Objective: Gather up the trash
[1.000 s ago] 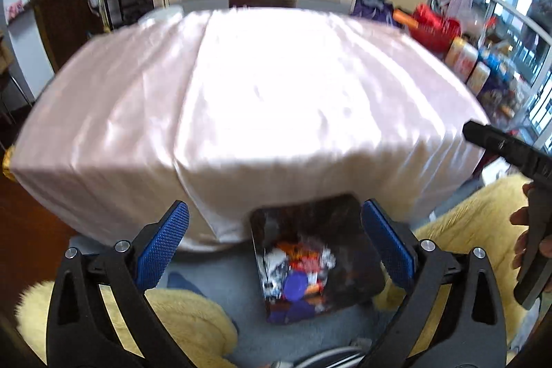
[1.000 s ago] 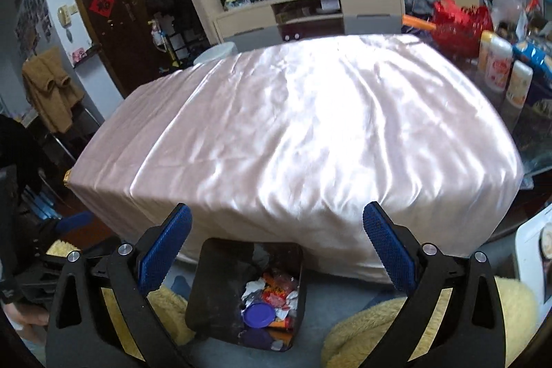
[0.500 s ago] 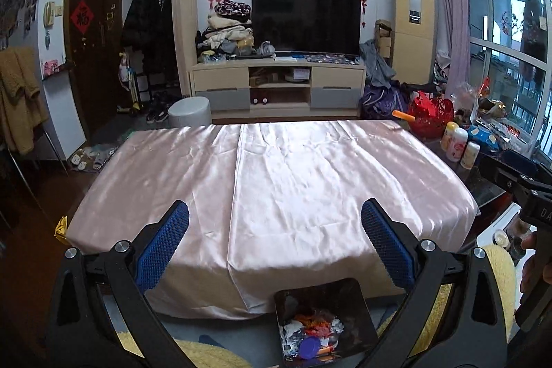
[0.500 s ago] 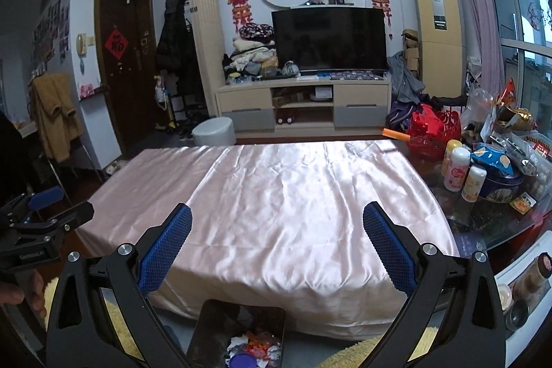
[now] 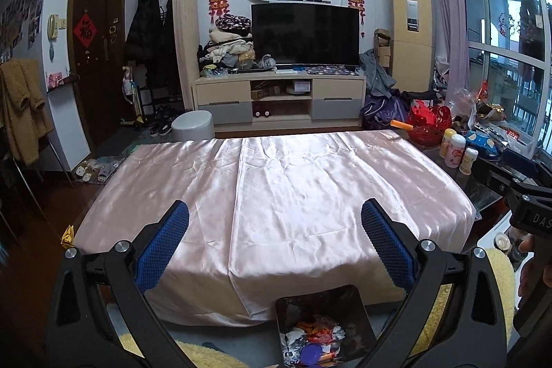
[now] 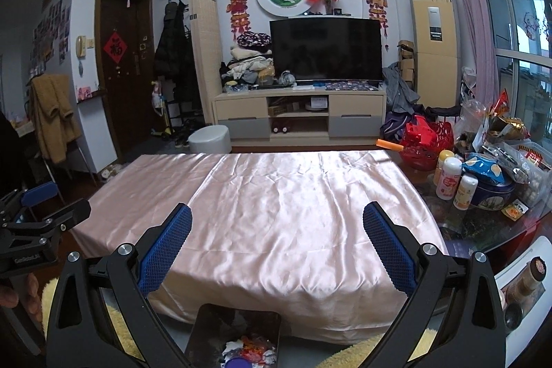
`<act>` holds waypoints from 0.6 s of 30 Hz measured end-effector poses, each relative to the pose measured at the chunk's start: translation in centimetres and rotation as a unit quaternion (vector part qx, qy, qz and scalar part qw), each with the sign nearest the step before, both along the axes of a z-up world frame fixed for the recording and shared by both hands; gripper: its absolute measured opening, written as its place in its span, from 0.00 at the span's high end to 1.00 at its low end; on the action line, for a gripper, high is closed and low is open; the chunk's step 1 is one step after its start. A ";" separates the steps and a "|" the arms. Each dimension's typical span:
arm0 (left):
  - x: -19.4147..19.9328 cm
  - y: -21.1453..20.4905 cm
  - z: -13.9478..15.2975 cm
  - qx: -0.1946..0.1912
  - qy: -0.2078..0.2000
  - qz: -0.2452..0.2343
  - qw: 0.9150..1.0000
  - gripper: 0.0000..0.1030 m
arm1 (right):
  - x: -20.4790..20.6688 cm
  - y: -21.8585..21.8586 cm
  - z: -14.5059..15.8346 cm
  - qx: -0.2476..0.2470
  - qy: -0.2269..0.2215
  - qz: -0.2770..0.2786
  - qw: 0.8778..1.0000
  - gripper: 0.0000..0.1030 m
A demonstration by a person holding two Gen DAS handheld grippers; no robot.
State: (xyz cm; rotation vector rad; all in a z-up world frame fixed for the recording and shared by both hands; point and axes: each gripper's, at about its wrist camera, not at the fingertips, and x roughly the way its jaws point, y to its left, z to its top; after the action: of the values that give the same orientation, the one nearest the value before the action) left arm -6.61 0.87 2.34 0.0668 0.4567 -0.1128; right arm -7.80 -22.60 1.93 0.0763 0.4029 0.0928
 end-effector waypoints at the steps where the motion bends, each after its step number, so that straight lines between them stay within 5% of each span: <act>1: 0.0 0.0 0.0 0.001 0.000 0.001 1.000 0.08 | 0.0 0.0 0.0 0.000 0.001 0.001 1.000 0.03; 18: -0.5 0.2 0.5 -0.011 -0.007 0.001 1.000 0.08 | 0.0 0.7 0.2 0.005 0.001 0.010 1.000 0.03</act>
State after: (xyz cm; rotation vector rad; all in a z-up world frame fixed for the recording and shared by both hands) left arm -7.10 1.05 2.88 0.0454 0.4406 -0.1157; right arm -7.78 -21.85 2.15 0.0819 0.4054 0.1139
